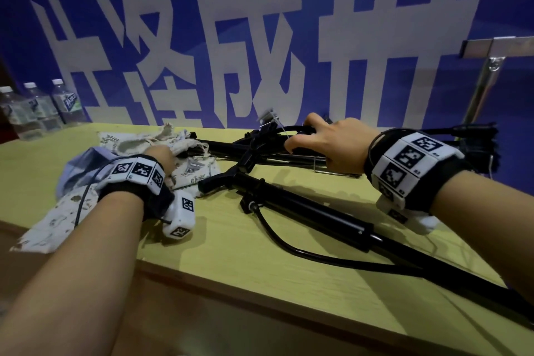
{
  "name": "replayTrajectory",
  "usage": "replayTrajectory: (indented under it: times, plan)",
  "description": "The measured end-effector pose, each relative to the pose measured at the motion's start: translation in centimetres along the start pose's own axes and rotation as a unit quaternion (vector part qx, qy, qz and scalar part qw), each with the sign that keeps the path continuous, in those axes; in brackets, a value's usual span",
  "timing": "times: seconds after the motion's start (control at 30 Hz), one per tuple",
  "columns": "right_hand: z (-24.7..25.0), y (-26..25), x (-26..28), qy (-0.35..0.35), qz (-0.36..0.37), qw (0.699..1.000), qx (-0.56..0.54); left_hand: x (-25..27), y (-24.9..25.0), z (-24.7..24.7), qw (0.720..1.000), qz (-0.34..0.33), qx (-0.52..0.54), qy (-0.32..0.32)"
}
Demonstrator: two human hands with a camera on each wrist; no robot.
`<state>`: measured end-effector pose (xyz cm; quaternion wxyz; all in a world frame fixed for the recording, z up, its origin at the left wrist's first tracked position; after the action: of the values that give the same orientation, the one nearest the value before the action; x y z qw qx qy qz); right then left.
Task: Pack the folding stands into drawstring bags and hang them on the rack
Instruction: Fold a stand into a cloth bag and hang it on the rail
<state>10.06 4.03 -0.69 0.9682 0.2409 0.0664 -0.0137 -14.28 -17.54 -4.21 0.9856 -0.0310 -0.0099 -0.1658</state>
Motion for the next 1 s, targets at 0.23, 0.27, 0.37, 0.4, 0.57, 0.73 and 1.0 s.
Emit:
replayTrajectory:
  times: [0.23,0.27,0.37,0.4,0.57,0.73,1.0]
  plan:
    - [-0.2,1.4,-0.3,0.001,-0.007,1.0,-0.009,-0.2,-1.1,6.2,0.976,-0.027,0.115,0.184]
    - [-0.2,1.6,-0.3,0.002,-0.01,1.0,-0.009,-0.1,-1.1,7.2,0.967,-0.039,0.148,0.204]
    - [0.0,2.4,-0.3,0.01,-0.026,1.0,-0.007,0.1,-1.1,10.2,0.931,-0.062,0.233,0.274]
    - [0.2,2.7,-0.3,0.014,-0.032,0.999,-0.009,0.3,-0.8,11.0,0.921,-0.074,0.255,0.286]
    - [1.4,4.5,0.5,0.037,-0.064,0.997,-0.021,3.0,2.1,15.0,0.864,-0.181,0.367,0.293]
    - [2.6,6.9,2.6,0.058,-0.127,0.99,-0.024,5.9,6.1,17.9,0.83,-0.303,0.398,0.246]
    - [2.9,10.5,7.5,0.053,-0.224,0.972,-0.049,9.1,10.9,19.8,0.794,-0.363,0.459,0.162]
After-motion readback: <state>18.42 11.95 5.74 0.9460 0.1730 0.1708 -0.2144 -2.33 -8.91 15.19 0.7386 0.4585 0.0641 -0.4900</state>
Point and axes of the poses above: each hand's wrist, its own x-axis away from the middle knuckle, its own z-axis out of the back of the hand, y = z × x, the point moved 2 cm from there along -x, towards the middle knuckle, and after that the axes turned 2 degrees about -y, right-handed, at the moved point
